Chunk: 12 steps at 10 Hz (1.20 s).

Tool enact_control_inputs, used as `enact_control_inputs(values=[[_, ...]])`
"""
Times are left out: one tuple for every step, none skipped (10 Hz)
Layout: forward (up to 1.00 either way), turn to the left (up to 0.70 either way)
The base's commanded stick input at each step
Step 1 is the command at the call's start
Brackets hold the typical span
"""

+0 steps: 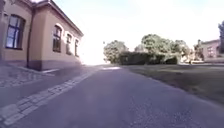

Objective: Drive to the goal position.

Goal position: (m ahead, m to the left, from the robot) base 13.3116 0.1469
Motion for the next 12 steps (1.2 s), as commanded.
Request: enact_control_inputs(values=[[0.70,-0.14],[0.70,-0.13],[0.70,-0.01],[0.70,0.00],[0.70,-0.02],[0.70,-0.14],[0.70,-0.14],[0.70,0.00],[0.70,0.00],[0.70,0.00],[0.70,0.00],[0.70,0.00]])
